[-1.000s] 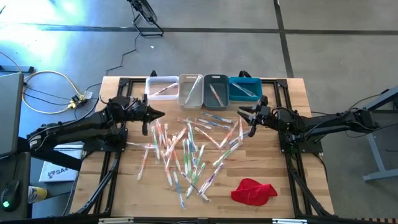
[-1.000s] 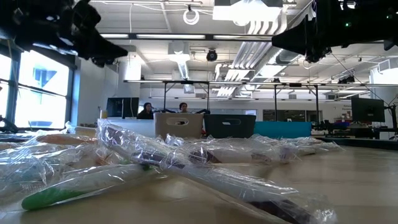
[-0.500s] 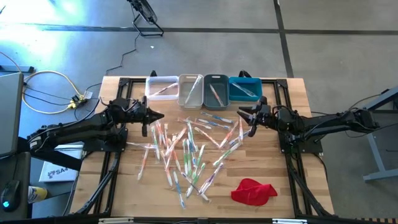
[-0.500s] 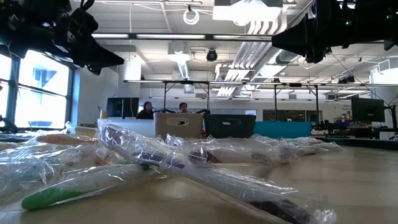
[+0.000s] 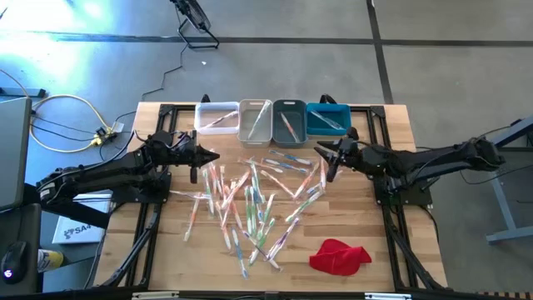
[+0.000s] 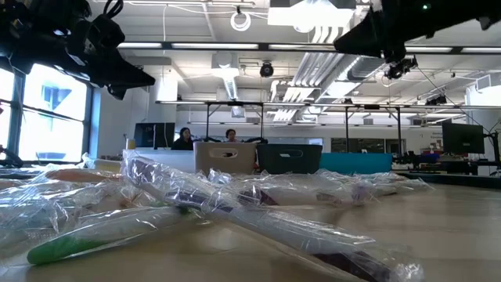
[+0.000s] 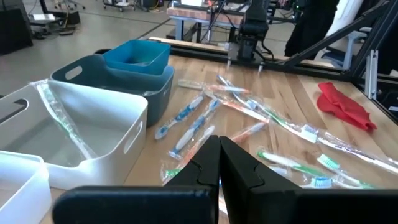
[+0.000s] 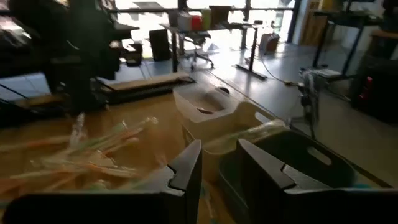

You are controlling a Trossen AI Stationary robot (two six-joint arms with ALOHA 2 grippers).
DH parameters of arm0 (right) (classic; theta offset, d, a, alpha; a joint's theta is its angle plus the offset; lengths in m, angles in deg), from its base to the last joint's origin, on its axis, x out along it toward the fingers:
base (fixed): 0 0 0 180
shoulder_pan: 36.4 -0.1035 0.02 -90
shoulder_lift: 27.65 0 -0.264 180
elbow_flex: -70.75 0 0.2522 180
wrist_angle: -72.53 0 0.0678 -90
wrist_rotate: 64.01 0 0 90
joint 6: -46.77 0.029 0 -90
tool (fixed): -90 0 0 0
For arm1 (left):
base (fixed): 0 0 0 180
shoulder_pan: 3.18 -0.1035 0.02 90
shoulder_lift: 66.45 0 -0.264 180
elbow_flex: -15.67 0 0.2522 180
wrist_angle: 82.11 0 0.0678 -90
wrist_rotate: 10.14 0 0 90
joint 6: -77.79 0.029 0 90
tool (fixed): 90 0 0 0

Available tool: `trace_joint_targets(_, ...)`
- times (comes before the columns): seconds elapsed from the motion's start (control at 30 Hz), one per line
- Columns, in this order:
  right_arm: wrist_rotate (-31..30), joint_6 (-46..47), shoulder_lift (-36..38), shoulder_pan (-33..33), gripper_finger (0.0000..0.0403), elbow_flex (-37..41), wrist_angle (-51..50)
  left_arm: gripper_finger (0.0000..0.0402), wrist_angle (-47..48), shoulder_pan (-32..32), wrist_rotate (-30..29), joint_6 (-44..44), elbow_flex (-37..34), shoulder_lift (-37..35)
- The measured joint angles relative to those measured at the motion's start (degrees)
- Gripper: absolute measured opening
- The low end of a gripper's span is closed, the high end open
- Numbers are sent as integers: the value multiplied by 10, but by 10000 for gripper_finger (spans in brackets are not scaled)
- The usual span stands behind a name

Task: Pick & Place Toothbrushes
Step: Put the orange toothbrush into the dark green bin

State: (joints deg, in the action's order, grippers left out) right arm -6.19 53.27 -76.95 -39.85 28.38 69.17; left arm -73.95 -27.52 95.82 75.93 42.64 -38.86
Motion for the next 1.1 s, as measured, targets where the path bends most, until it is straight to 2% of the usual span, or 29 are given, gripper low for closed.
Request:
trace_joint_targets(0.17,-55,72,-58,-10,93,-79,-116,0,-7,0,0,0,0,0)
trace_joint_targets(0.33,-60,196,-96,-9,93,-136,-206,0,-7,0,-1,0,0,0)
trace_joint_targets(0.5,-60,321,-111,-8,93,-147,-293,0,-4,0,-1,0,0,0)
trace_joint_targets(0.77,14,542,-112,22,93,-147,-488,0,-3,0,-1,0,0,0)
trace_joint_targets(0.9,49,567,-112,32,93,-147,-523,0,-3,0,-2,8,0,0)
trace_joint_targets(1.1,67,560,-112,32,93,-147,-525,0,-3,0,-3,51,0,0)
